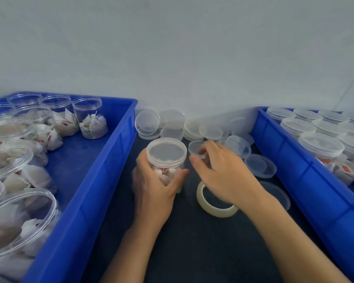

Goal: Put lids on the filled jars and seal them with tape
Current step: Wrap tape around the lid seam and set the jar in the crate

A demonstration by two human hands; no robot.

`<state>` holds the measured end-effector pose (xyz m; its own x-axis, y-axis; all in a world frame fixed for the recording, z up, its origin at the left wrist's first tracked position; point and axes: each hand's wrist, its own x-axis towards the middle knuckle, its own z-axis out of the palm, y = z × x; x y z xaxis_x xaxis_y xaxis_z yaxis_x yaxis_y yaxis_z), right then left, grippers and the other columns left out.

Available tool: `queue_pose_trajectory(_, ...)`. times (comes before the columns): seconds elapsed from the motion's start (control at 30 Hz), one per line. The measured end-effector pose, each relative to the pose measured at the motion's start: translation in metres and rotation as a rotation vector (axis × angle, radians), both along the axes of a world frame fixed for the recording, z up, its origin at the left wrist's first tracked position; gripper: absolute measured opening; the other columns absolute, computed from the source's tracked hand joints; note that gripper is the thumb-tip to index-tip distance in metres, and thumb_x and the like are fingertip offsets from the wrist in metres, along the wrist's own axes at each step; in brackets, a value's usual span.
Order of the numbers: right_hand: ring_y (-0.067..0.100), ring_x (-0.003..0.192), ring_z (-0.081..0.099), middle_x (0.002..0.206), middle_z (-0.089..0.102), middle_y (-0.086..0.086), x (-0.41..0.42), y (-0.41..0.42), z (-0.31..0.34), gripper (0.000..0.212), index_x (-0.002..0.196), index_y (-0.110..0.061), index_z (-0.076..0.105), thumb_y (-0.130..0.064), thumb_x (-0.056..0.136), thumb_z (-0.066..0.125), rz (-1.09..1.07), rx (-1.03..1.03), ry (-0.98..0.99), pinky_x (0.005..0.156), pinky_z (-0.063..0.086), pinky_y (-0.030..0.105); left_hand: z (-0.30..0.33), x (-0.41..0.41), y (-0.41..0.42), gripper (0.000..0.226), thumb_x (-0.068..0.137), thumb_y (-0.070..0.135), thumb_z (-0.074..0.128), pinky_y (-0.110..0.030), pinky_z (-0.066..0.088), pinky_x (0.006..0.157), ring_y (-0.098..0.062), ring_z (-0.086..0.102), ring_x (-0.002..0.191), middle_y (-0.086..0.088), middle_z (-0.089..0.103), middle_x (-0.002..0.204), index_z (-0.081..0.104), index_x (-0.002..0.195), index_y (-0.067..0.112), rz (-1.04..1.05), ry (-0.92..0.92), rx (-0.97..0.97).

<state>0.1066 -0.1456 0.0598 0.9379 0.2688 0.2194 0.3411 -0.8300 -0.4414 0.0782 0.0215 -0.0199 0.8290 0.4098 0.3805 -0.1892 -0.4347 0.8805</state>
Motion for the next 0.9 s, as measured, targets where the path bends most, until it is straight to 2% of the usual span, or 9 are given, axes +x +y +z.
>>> queue_pose_trajectory(0.13, 0.016, 0.094, 0.06, 0.095, 0.06, -0.015, -0.023, -0.015, -0.032, 0.051, 0.124, -0.035, 0.042, -0.069, 0.089, 0.057, -0.013, -0.252, 0.089, 0.073, 0.043, 0.037, 0.004, -0.004, -0.003, 0.114, 0.067, 0.092, 0.065, -0.057, 0.054, 0.094, -0.029, 0.059, 0.119, -0.002, 0.06, 0.131, 0.035, 0.148, 0.017, 0.064, 0.051, 0.136)
queue_pose_trajectory(0.23, 0.012, 0.094, 0.058, 0.093, 0.053, -0.021, -0.029, -0.019, -0.047, 0.054, 0.136, -0.041, 0.037, -0.052, 0.09, 0.063, 0.041, -0.23, 0.149, 0.076, 0.049, 0.036, 0.008, -0.009, -0.005, 0.117, 0.067, 0.083, 0.073, -0.053, 0.056, 0.093, -0.024, 0.058, 0.118, 0.003, 0.058, 0.129, 0.033, 0.153, 0.016, 0.126, 0.043, 0.131)
queue_pose_trajectory(0.3, 0.01, 0.091, 0.058, 0.092, 0.056, -0.019, -0.027, -0.021, -0.05, 0.05, 0.137, -0.043, 0.04, -0.037, 0.092, 0.062, 0.043, -0.12, 0.129, 0.079, 0.053, 0.037, 0.011, -0.012, -0.009, 0.107, 0.07, 0.068, 0.085, -0.045, 0.055, 0.094, -0.023, 0.056, 0.115, 0.003, 0.052, 0.128, 0.035, 0.151, 0.018, 0.188, -0.051, 0.102)
queue_pose_trajectory(0.4, 0.008, 0.083, 0.062, 0.09, 0.063, -0.016, -0.025, -0.024, -0.052, 0.036, 0.131, -0.044, 0.051, -0.032, 0.098, 0.062, -0.024, 0.176, 0.038, 0.077, 0.055, 0.034, 0.019, -0.018, -0.015, 0.073, 0.084, 0.041, 0.086, -0.033, 0.048, 0.086, -0.025, 0.055, 0.102, 0.007, 0.045, 0.124, 0.048, 0.136, 0.007, 0.273, -0.34, 0.185)
queue_pose_trajectory(0.47, 0.008, 0.082, 0.066, 0.094, 0.065, -0.015, -0.025, -0.022, -0.051, 0.028, 0.125, -0.046, 0.055, -0.032, 0.102, 0.063, -0.078, 0.401, -0.006, 0.073, 0.056, 0.031, 0.022, -0.02, -0.02, 0.043, 0.09, 0.022, 0.079, -0.035, 0.052, 0.079, -0.024, 0.057, 0.093, 0.007, 0.05, 0.114, 0.058, 0.123, 0.005, 0.196, -0.465, 0.244)
queue_pose_trajectory(0.53, 0.013, 0.08, 0.07, 0.095, 0.067, -0.012, -0.027, -0.02, -0.05, 0.026, 0.121, -0.044, 0.058, -0.026, 0.103, 0.065, -0.073, 0.636, 0.004, 0.07, 0.058, 0.03, 0.022, -0.023, -0.028, 0.02, 0.097, 0.012, 0.072, -0.041, 0.056, 0.075, -0.02, 0.061, 0.086, 0.002, 0.062, 0.102, 0.067, 0.115, 0.006, 0.057, -0.49, 0.321)
queue_pose_trajectory(0.6, 0.015, 0.078, 0.072, 0.095, 0.069, -0.007, -0.03, -0.019, -0.047, 0.028, 0.121, -0.038, 0.06, -0.017, 0.104, 0.065, 0.0, 0.81, 0.004, 0.072, 0.06, 0.03, 0.02, -0.025, -0.036, 0.017, 0.102, 0.009, 0.068, -0.046, 0.059, 0.076, -0.017, 0.065, 0.083, 0.001, 0.069, 0.1, 0.072, 0.119, 0.007, -0.046, -0.445, 0.378)
queue_pose_trajectory(0.73, 0.02, 0.086, 0.073, 0.097, 0.069, 0.0, -0.037, -0.016, -0.042, 0.034, 0.127, -0.03, 0.062, -0.004, 0.104, 0.063, 0.185, 0.966, -0.029, 0.08, 0.06, 0.028, 0.024, -0.029, -0.042, 0.038, 0.109, 0.018, 0.06, -0.034, 0.058, 0.087, -0.008, 0.063, 0.104, 0.004, 0.067, 0.125, 0.062, 0.146, 0.012, -0.185, -0.299, 0.333)
queue_pose_trajectory(0.9, 0.025, 0.094, 0.074, 0.102, 0.069, 0.003, -0.042, -0.013, -0.042, 0.036, 0.133, -0.021, 0.061, 0.0, 0.103, 0.063, 0.259, 0.978, -0.007, 0.083, 0.061, 0.03, 0.027, -0.03, -0.039, 0.046, 0.111, 0.024, 0.052, -0.049, 0.056, 0.1, -0.006, 0.062, 0.116, 0.013, 0.061, 0.132, 0.05, 0.157, 0.019, -0.219, -0.223, 0.261)
